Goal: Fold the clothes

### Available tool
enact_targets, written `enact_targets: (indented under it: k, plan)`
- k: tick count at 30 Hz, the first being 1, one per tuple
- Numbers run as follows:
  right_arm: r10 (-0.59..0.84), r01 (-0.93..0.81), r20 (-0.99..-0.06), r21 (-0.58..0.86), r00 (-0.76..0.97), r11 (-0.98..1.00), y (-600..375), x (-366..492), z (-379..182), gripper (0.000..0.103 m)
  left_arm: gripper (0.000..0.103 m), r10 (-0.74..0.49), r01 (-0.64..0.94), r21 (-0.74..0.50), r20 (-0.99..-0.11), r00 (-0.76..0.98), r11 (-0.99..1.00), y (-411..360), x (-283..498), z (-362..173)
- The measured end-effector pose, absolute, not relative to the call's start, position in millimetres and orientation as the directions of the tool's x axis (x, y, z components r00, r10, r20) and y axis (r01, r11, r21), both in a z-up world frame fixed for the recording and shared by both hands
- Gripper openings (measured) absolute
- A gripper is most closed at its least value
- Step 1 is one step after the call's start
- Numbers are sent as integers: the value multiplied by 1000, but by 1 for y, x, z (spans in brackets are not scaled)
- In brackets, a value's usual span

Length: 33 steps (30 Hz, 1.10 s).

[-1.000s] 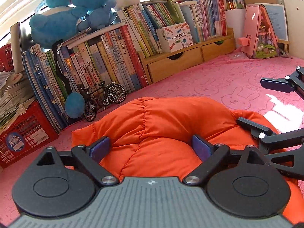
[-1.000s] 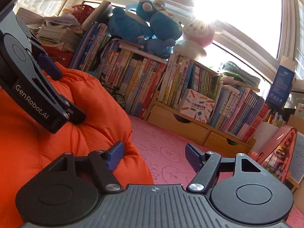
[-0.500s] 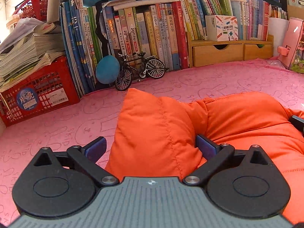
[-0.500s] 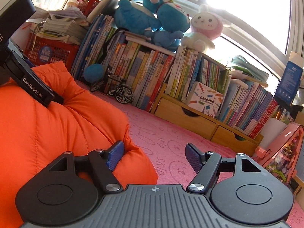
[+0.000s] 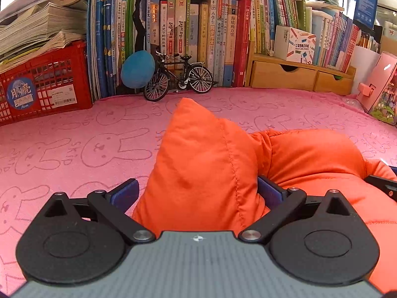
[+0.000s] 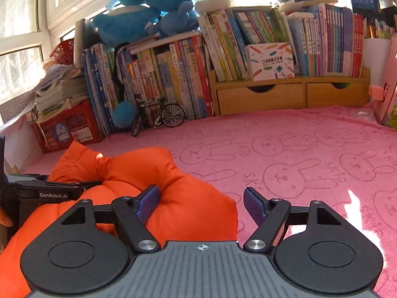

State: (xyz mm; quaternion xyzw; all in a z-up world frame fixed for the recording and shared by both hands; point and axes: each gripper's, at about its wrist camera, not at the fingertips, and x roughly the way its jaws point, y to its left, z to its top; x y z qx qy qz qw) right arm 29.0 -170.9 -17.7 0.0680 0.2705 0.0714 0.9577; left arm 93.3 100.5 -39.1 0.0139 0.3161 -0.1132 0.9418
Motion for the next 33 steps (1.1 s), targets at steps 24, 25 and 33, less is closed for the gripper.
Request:
enact_targets:
  k: [24, 25, 33]
  plan:
    - [331, -388, -227, -289, 916, 875, -33, -169, -9, 85, 102, -205, 142, -150, -639, 741, 978, 111, 91, -39]
    - [297, -357, -237, -273, 925, 893, -40, -161, -8, 91, 102, -203, 134, -155, -642, 739, 979, 111, 91, -39]
    - [22, -120, -194, -512, 981, 850, -106, -142, -31, 95, 100, -157, 131, -87, -616, 772, 988, 93, 66, -31]
